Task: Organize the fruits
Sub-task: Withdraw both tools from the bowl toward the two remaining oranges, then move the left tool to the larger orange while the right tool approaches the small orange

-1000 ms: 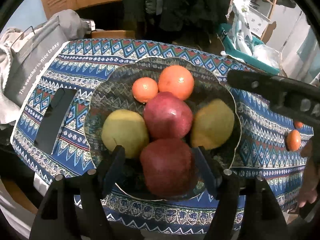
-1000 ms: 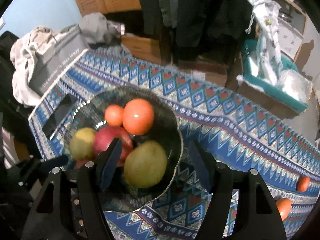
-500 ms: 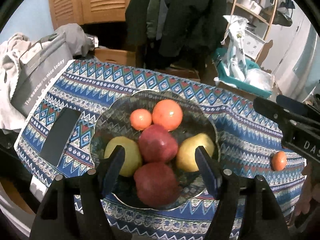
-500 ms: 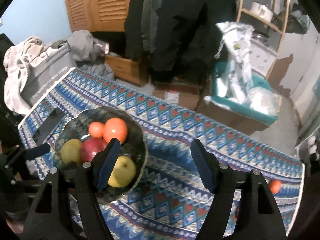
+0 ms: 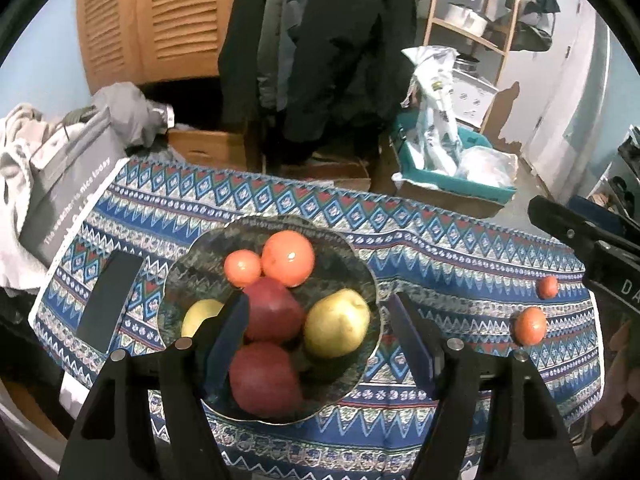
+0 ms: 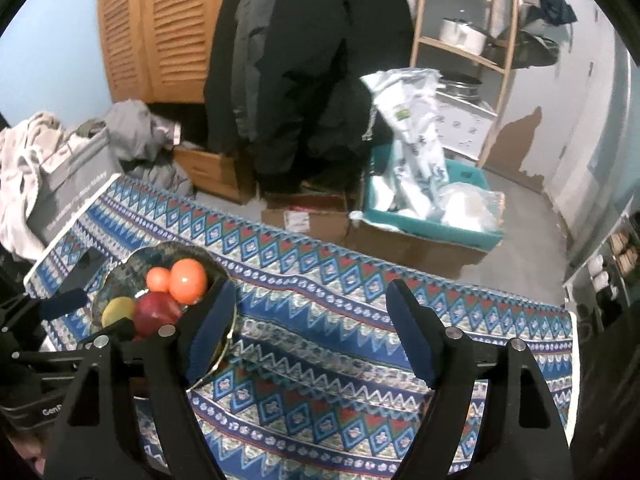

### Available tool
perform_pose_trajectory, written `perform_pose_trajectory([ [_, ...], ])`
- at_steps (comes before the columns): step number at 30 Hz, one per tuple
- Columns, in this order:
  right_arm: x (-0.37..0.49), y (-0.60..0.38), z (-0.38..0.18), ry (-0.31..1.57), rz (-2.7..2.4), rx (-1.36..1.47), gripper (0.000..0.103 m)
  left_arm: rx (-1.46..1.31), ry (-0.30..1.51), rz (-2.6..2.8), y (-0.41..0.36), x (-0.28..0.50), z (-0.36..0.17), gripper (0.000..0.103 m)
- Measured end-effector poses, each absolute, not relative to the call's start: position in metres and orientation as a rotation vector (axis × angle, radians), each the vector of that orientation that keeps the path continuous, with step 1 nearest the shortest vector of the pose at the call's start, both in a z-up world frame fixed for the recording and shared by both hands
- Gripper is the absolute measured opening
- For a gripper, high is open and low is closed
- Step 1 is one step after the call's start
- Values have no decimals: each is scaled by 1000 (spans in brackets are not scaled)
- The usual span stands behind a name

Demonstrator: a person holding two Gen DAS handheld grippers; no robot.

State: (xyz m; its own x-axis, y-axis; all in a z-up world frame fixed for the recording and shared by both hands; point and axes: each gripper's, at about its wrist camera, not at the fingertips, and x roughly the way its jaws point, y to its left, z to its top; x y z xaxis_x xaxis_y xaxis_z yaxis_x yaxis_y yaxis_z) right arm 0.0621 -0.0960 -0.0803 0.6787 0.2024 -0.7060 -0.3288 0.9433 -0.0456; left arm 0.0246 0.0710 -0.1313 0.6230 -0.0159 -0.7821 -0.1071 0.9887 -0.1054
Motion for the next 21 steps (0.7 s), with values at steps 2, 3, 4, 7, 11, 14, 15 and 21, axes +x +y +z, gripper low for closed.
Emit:
perform_pose_trajectory([
  [2, 60, -105, -75, 756, 287, -161, 80, -146, 889, 42, 67, 25, -127, 74],
  [3, 59, -109, -72, 750, 281, -155, 82, -146, 885, 35, 64, 25, -125, 74],
  [4, 57, -113, -70, 745, 276, -149, 83, -146, 882, 31, 61, 25, -123, 74],
  [7, 54, -126, -63, 727, 254, -130, 85, -144, 874, 17, 54, 26, -119, 75],
  [11, 49, -146, -56, 707, 217, -121, 85, -132, 864, -2, 41, 28, -114, 77],
  [14, 46, -160, -54, 706, 186, -114, 85, -121, 864, -20, 30, 30, -113, 77],
  [15, 45, -166, -53, 705, 173, -108, 85, -120, 865, -26, 26, 31, -112, 77],
  [21, 39, -200, -51, 694, 101, -99, 91, -106, 868, -74, -1, 37, -111, 77],
])
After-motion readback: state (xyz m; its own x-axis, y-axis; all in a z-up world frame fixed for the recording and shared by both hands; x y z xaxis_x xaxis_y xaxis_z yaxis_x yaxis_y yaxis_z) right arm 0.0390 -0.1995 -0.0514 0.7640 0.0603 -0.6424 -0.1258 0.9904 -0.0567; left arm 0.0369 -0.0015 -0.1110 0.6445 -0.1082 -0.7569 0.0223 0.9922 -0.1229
